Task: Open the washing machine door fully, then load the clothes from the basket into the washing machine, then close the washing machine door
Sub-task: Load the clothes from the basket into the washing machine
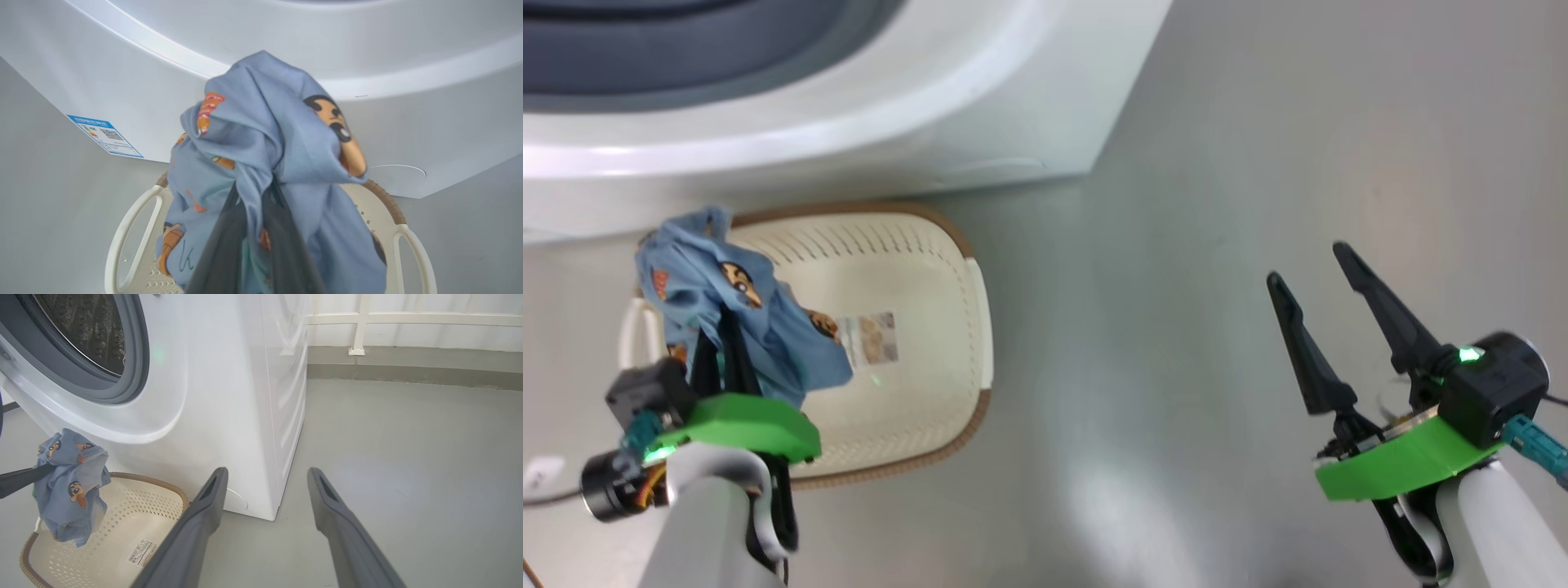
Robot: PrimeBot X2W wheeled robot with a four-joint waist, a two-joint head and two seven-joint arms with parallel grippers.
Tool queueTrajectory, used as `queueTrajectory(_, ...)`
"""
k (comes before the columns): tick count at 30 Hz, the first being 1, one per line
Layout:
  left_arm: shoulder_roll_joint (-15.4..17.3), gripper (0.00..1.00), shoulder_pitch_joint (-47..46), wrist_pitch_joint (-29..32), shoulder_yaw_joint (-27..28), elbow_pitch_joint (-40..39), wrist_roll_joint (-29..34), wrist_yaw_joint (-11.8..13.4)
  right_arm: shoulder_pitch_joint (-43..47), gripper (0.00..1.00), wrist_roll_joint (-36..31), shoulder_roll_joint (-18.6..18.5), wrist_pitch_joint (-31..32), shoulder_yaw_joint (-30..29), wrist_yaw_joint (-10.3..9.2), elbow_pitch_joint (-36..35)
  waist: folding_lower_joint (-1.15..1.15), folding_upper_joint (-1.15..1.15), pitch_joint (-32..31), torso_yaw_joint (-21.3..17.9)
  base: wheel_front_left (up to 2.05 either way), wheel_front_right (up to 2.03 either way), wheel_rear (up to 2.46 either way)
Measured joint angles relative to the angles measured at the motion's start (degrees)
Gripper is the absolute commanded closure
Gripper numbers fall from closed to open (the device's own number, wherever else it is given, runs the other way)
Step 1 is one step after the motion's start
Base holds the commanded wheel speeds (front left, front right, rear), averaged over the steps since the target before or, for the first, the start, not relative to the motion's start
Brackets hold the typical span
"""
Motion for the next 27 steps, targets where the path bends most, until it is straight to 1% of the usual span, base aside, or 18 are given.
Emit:
queueTrajectory(2,-0.49,1.0,1.9,-0.11,0.37,-2.3,1.27,-0.19,1.2,0.0,-0.04,0.19,0.53,-0.56,0.0,0.0,0.0,0.0,-1.86,0.62,0.0,0.0,0.0)
queueTrajectory(5,-0.96,1.0,4.55,-0.15,0.69,-5.48,3.24,-1.16,2.94,0.0,-0.08,0.69,1.13,-0.9,0.0,-0.02,0.0,0.0,-4.65,1.45,0.0,0.0,0.0)
queueTrajectory(13,-1.02,1.0,12.2,-0.15,0.46,-12.49,6.26,-3.58,7.43,0.0,-0.46,2.07,2.03,-1.47,0.0,0.41,0.0,0.0,-12.32,3.04,0.0,0.0,0.0)
queueTrajectory(19,-0.53,1.0,17.9,0.2,-0.45,-16.37,6.95,-4.52,10.82,0.0,-0.96,3.22,3.04,-2.32,0.0,0.51,0.0,0.0,-18.01,3.9,0.0,0.0,0.0)
queueTrajectory(25,1.29,1.0,23.56,3.88,-1.81,-21.28,6.95,-4.61,14.13,0.0,-1.56,4.5,4.22,-3.16,0.0,0.18,0.0,0.0,-23.94,4.75,0.0,0.0,0.0)
queueTrajectory(27,1.56,1.0,25.01,4.77,-2.1,-22.36,6.94,-5.01,15.1,0.0,-1.76,4.8,4.56,-3.31,0.0,-0.04,0.0,0.0,-25.44,4.97,0.0,0.0,0.0)
